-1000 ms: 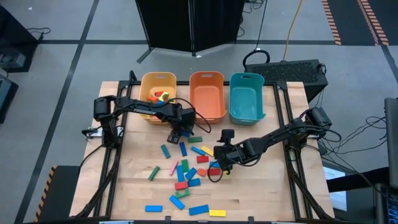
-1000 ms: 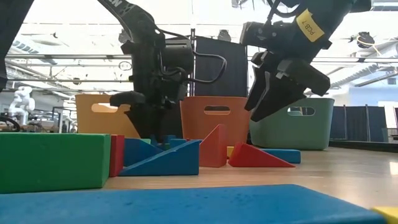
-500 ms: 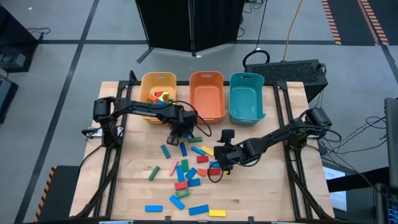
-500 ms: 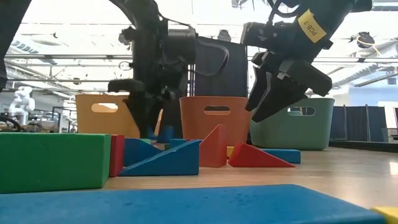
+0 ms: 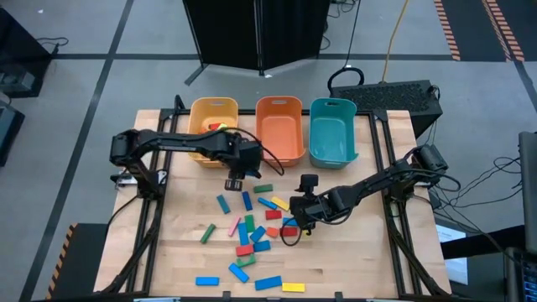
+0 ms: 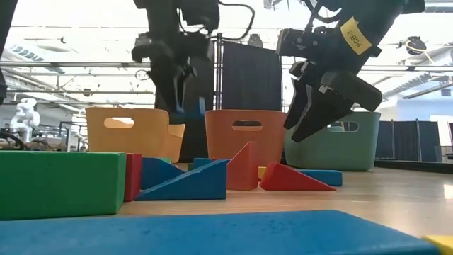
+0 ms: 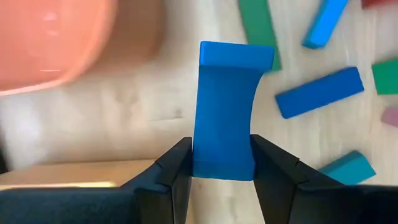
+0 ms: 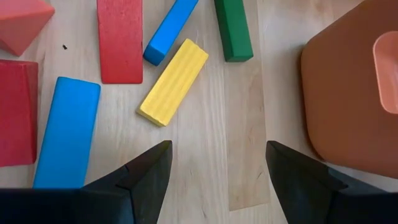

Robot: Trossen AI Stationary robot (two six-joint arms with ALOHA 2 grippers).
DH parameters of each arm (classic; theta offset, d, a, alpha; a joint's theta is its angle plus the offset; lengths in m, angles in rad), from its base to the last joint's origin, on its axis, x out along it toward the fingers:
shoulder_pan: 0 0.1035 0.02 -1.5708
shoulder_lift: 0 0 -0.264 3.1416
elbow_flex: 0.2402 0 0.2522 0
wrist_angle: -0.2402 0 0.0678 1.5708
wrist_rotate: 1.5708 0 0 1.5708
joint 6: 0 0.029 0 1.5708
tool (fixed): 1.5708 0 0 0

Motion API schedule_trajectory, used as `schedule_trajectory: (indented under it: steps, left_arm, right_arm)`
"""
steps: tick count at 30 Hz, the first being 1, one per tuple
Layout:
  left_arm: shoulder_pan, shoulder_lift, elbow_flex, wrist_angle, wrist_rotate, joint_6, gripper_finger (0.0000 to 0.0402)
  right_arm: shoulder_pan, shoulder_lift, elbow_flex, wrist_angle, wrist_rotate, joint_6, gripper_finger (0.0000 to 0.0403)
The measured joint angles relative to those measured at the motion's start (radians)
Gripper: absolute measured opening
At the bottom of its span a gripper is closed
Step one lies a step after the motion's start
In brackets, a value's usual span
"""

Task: Sort blocks by size
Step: Put the blue arch block into the yellow bin

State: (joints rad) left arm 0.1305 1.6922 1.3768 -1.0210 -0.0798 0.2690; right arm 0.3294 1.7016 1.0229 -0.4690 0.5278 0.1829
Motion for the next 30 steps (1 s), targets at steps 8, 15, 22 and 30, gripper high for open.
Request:
schedule_trajectory:
  steps: [8,15,22,30]
  left_arm:
    - [0.062,-0.127,0.019,-0.033,-0.074,-0.025,0.0137]
    - [0.148,-0.202,0.020,-0.043,-0.113,-0.029,0.0137]
    - [0.262,-0.210,0.020,-0.056,-0.113,-0.028,0.0137]
    - [0.395,-0.204,0.019,-0.063,-0.112,-0.028,0.0137]
  right_arm:
    - [0.000,0.000,0.000,-0.001,-0.001,0.008,0.0247]
    - [0.000,0.000,0.000,0.000,-0.001,0.009,0.0247]
    - [0.000,0.000,0.000,0.000,-0.004,0.018,0.0247]
    - [0.000,0.000,0.000,0.000,-0.005,0.019,0.0247]
